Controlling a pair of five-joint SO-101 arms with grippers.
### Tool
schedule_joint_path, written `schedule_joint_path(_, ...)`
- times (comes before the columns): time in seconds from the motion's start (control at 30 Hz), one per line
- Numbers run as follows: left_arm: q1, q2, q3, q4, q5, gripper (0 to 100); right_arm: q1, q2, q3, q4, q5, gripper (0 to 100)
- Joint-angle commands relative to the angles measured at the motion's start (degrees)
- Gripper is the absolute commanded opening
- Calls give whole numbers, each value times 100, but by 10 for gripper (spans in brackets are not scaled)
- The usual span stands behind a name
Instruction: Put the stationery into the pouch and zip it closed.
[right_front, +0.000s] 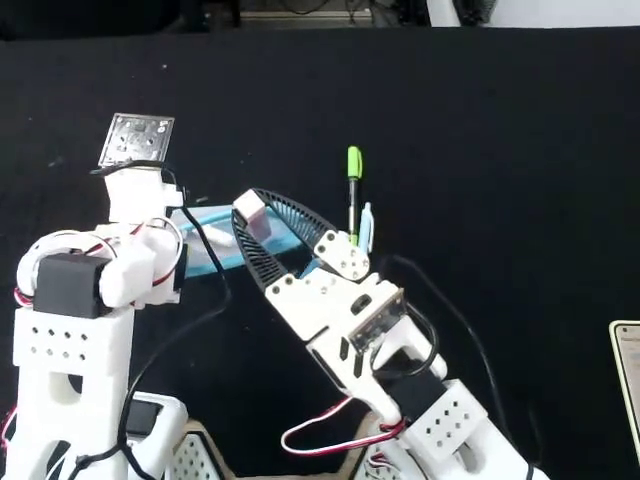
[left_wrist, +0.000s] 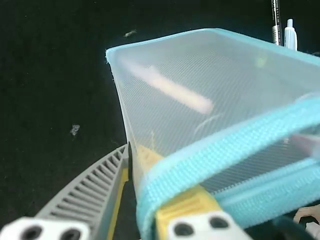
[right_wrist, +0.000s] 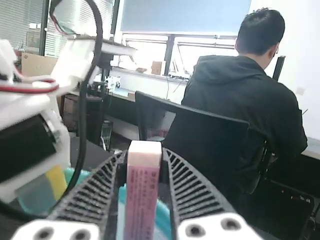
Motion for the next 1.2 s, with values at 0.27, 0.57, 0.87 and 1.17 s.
schedule_joint_path(0.27,110,-26,-22,-35,9,30,-26,207,-585,1152,70,13)
schedule_joint_path(0.57,119,-26,-31,-18,18,30,-413,136,-1446,3138,44,140)
schedule_joint_path(0.87,119,-26,-22,-18,18,30,-404,180,-2018,3684,44,140)
schedule_joint_path(1.17,119,-26,-22,-18,18,30,-176,40,-2167,3692,79,85)
